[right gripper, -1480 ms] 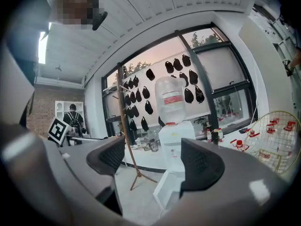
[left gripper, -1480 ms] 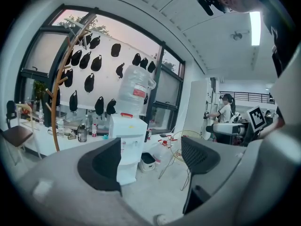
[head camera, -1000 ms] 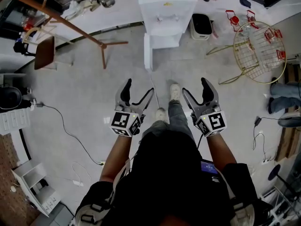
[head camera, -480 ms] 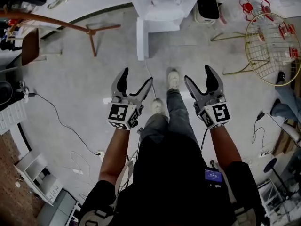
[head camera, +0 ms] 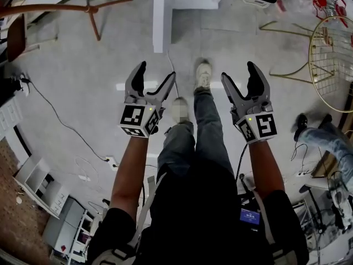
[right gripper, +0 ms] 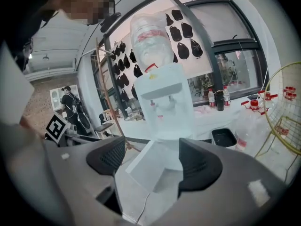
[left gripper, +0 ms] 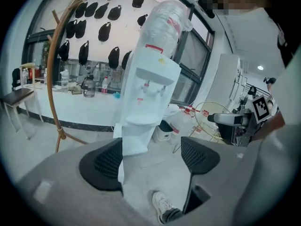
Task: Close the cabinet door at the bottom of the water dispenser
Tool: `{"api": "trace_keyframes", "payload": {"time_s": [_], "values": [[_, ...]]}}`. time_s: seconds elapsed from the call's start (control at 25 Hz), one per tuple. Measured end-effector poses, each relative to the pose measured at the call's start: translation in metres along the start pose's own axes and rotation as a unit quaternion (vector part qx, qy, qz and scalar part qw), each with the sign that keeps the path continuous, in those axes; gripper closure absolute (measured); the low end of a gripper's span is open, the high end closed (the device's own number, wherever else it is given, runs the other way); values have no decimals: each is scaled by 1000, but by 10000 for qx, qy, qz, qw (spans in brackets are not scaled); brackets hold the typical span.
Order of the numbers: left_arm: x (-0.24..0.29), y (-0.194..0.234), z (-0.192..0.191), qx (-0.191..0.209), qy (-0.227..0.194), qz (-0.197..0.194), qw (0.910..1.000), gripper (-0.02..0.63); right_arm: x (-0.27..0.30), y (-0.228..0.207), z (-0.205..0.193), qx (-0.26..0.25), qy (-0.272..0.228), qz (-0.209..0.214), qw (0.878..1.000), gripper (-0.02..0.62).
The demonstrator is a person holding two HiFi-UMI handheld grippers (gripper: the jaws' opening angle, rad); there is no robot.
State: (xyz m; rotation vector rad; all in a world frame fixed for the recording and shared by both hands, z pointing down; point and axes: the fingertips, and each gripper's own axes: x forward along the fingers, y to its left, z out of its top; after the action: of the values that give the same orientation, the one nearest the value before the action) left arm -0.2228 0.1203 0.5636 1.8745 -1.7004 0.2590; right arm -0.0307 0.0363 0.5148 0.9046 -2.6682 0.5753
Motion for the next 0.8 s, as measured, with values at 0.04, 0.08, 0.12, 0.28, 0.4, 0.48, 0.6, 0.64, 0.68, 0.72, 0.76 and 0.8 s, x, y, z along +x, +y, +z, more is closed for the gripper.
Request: {"api": "trace_keyframes", "payload": {"time_s": [0.04,0.08,0.12,0.28,0.4,0.48,0.6,0.64,0.68,0.72,0.76,0.8], "values": [[4,2,-8,-21,53,31,10000,218,3,-4,-9,38,60,3,10000,244],[10,4,-17,-47,110,48,9999,218,7,-7,-17,89,117,-7,9999,245],[17,7,-25,-72,156,57,9998,218,11,-11,-24,130,171,-27,9998,247],[48,29,-59,-219,337,160,9991,218,31,-18,-51,166,355,-11,9992,249],[66,48,-87,-372,532,304,9974,218,46,-19,-74,132,568,119,9982,249],[79,57,-104,-440,670,362,9961,218,54,-23,-86,108,689,198,9974,249],[91,67,-128,-397,946,449,9937,218,64,-25,-96,120,821,297,9961,252],[93,70,-134,-331,1045,472,9929,221,67,-23,-99,130,882,346,9954,255],[96,74,-139,-257,1145,478,9919,221,69,-21,-101,131,945,399,9946,255],[99,77,-144,-203,1242,478,9909,221,71,-21,-105,118,1001,445,9939,254],[102,80,-148,-191,1325,488,9898,221,72,-22,-109,101,1045,482,9933,255],[105,82,-151,-232,1385,511,9888,221,72,-23,-112,88,1083,512,9928,254]]}}
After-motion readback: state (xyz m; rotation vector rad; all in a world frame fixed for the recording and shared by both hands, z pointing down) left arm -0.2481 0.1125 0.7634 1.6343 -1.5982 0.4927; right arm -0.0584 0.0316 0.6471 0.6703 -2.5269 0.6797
